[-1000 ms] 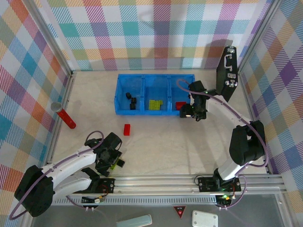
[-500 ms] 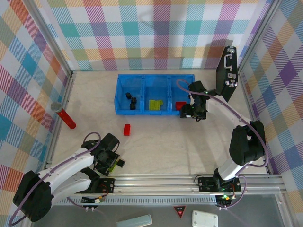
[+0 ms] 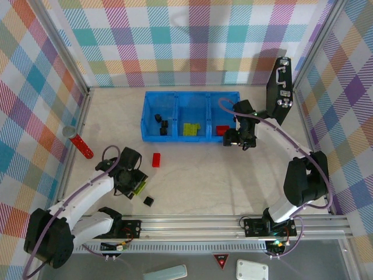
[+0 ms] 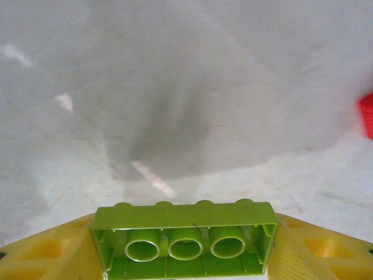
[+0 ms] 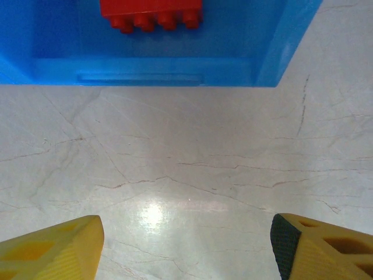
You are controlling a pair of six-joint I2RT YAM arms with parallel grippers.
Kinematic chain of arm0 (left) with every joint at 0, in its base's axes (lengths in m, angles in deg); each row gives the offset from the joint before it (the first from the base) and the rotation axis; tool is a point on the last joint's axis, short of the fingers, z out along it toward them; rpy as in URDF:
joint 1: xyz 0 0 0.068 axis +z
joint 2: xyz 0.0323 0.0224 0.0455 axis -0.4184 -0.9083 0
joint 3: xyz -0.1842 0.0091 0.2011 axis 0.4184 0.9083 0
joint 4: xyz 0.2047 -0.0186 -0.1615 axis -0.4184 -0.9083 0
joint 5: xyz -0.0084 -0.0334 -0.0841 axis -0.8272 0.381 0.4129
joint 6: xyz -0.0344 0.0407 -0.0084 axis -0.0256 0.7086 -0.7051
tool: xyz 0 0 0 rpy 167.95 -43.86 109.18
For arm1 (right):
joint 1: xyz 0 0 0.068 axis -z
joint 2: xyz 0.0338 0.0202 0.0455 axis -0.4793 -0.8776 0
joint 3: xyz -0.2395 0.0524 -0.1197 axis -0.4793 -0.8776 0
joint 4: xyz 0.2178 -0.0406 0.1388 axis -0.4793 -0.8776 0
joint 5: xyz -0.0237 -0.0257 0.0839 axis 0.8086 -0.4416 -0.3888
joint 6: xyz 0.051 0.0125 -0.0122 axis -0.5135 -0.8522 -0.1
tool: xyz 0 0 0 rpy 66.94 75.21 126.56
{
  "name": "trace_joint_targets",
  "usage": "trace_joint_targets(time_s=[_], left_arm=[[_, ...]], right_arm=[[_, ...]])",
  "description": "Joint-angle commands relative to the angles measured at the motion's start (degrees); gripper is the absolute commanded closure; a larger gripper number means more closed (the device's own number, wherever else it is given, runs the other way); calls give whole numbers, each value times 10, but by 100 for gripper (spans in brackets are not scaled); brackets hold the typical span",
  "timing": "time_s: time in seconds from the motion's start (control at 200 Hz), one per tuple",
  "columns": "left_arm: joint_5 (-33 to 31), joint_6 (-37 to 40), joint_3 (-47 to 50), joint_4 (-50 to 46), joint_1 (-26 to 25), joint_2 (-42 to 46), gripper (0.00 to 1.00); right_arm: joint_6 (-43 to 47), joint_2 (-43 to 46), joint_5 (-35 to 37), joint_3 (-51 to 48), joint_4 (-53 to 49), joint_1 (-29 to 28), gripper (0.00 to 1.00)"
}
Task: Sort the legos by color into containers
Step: Pick up the lego from the bottom-left of the table, then place the lego in the container.
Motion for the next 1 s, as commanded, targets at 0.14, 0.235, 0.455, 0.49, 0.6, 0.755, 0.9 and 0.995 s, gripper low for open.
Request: trace_joint_targets(time_s=[0.14,0.235,0.455,0.49,0.6,0.755,0.9,0.995], left_arm=[[9,266,-149,-28,10,-92,41],[-27,315,-212,-64,10,-137,41],[-63,367,-349,-82,-27,-259,43],[-67,371,-375,-83,-36,-280,43],[-69,379,-461,-85,-62,-347,44],[-62,382,-578,-90,-88,-436,44],[-57,389,-683,-97,-101,-512,45],[-70,403,-748,-105,-107,-557,45]], right_arm=[[1,33,29,-14,-28,-4,23],[-2,43,38,-20,-33,-4,23],[-11,69,53,-39,-43,-4,23],[-13,74,55,-42,-47,-4,23],[-15,90,65,-51,-55,-3,23],[-22,116,76,-64,-66,-3,23],[-29,137,83,-72,-78,-3,23],[-32,151,85,-74,-86,-3,23]])
